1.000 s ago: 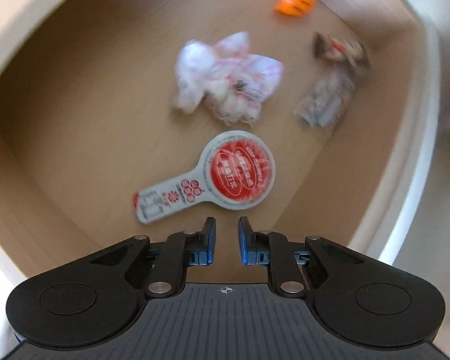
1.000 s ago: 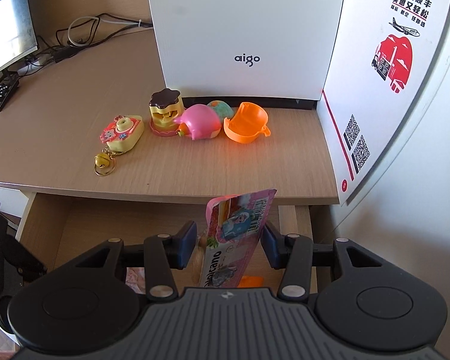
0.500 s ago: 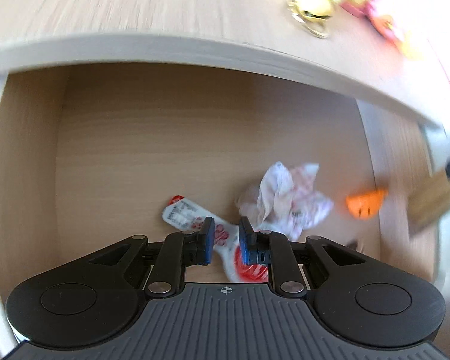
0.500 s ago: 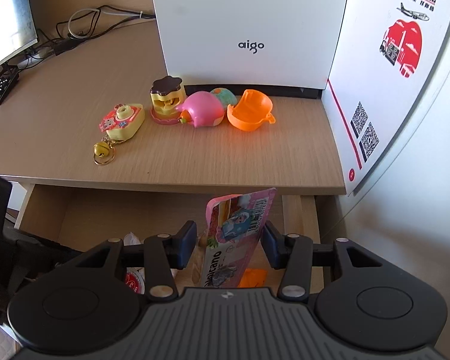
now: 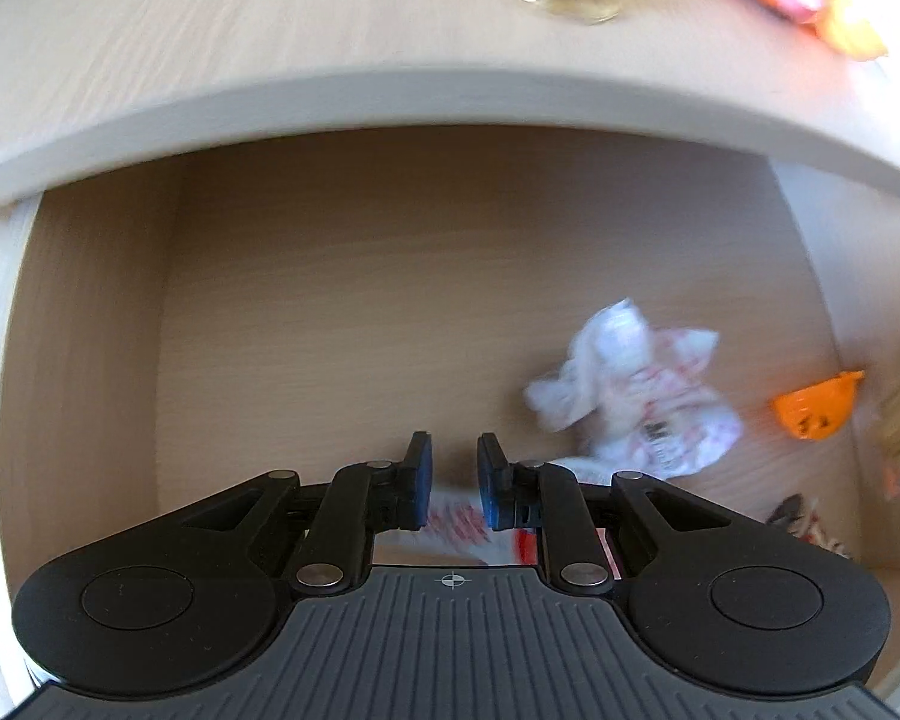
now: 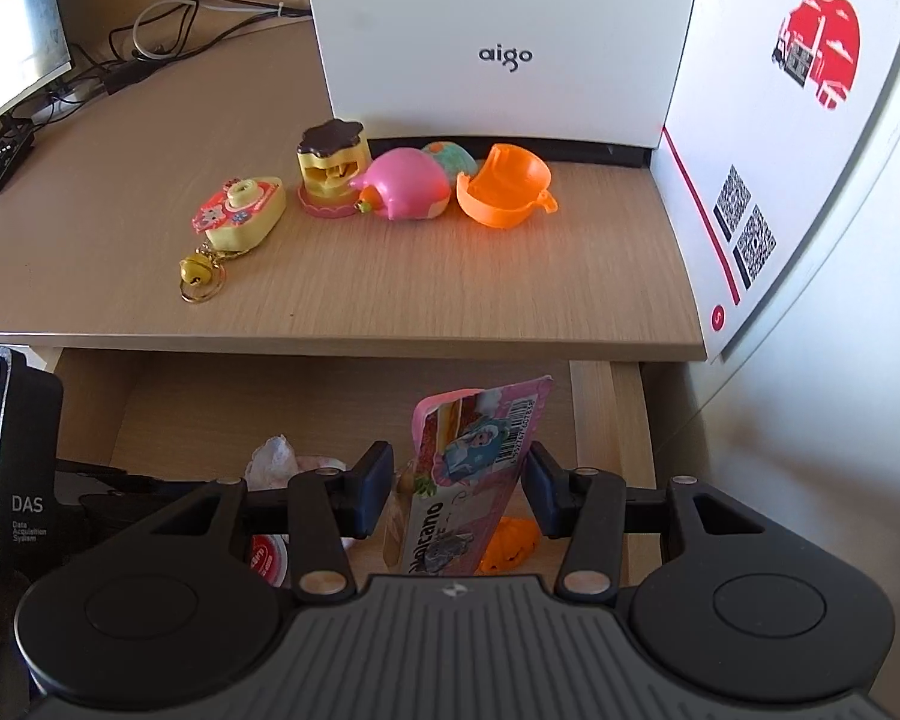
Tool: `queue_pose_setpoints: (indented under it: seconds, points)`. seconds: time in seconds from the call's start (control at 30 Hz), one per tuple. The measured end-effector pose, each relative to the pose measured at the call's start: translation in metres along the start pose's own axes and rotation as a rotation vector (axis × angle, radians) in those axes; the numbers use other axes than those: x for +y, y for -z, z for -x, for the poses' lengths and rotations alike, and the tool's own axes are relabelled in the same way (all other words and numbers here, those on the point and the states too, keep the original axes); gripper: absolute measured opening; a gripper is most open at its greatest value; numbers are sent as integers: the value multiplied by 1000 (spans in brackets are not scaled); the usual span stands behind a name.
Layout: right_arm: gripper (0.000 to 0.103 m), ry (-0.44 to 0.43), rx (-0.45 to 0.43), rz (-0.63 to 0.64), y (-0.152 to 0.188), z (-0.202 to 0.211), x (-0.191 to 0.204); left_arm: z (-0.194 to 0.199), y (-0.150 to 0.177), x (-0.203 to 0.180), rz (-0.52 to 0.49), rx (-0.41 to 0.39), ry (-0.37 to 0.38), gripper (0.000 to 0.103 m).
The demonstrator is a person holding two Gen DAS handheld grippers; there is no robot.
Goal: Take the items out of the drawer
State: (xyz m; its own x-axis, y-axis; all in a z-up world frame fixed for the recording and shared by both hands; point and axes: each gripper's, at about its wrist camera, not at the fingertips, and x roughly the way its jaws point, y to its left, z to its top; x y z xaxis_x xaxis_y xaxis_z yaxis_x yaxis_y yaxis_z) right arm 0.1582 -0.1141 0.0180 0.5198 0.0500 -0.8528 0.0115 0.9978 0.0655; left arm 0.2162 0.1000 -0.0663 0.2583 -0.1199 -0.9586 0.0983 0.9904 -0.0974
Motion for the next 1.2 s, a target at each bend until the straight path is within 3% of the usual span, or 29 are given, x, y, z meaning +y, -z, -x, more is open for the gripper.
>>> queue_pose_setpoints:
  seconds: [0.3,0.43,0.6,0.73,0.83,1.0,1.07,1.13,1.2]
  points:
    - [47,-18,11,0,3,-3,2,-6,-9,20,203,22,173,20]
    - [47,-22,14,0,5,-4,3,-9,-14,11,178,-3,177,20]
    - [46,-34,13,-12,7,-4,1,-7,-14,-3,51,14,216,21]
    - [46,-80,-61,-25,4,7,-4,15,-3,0,-129,-29,290,21]
    - [46,-76,-79,3,1,9,1,32,16,-4,-357,-51,313,21]
    - [46,-72,-34,-2,0,-1,2,31,30,-14,-821,-11,180,21]
    - [46,-70,-29,-2,0,-2,2,28,36,-17,-952,-6,144,21]
    - [46,-69,-23,1,-1,-2,3,44,33,10,-1043,6,133,24]
    - [46,-68,-17,8,1,-2,4,20,35,-8,-1105,1,104,24]
